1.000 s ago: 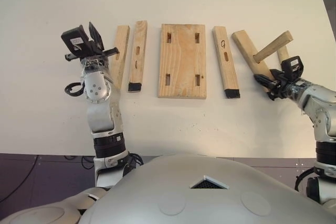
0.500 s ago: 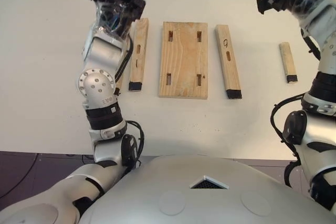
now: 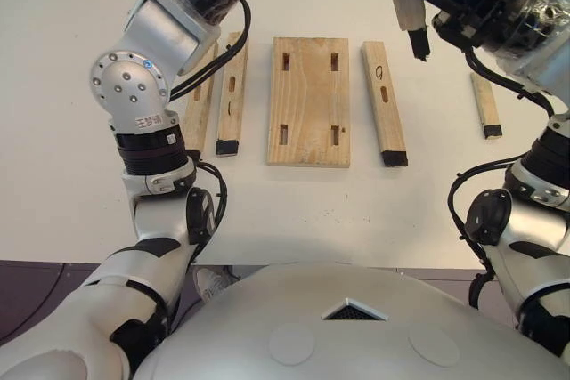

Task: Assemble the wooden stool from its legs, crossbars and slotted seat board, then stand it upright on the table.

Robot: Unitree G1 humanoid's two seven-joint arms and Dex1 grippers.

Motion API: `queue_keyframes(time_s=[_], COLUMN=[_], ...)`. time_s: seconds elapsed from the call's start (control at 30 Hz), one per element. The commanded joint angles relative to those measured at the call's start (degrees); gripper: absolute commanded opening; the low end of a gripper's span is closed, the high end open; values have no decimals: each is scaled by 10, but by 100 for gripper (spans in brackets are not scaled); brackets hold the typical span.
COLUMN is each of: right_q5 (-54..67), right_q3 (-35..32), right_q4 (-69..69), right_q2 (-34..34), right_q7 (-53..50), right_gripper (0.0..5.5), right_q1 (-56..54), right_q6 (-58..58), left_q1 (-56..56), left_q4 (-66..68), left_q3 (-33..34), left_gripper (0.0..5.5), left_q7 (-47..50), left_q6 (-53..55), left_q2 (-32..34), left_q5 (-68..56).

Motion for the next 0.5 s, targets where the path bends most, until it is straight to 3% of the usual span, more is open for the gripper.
queue_keyframes(time_s=[0.03, 0.17, 0.5], right_q5=[-9, -12, -58], right_q3=[37, 52, 96], right_q4=[-15, 2, 4], right_q2=[-25, -51, -113], right_q7=[29, 80, 198], right_gripper=[202, 202, 202], right_q1=[19, 27, 25], right_q6=[0, -4, -34], left_q1=[8, 18, 7], left_q4=[-12, -20, 2], left_q3=[-10, 3, 46], left_gripper=[345, 345, 210], left_q7=[-30, -42, -35], left_q6=[6, 27, 84], left_q2=[14, 18, 53], left_q5=[11, -28, -154])
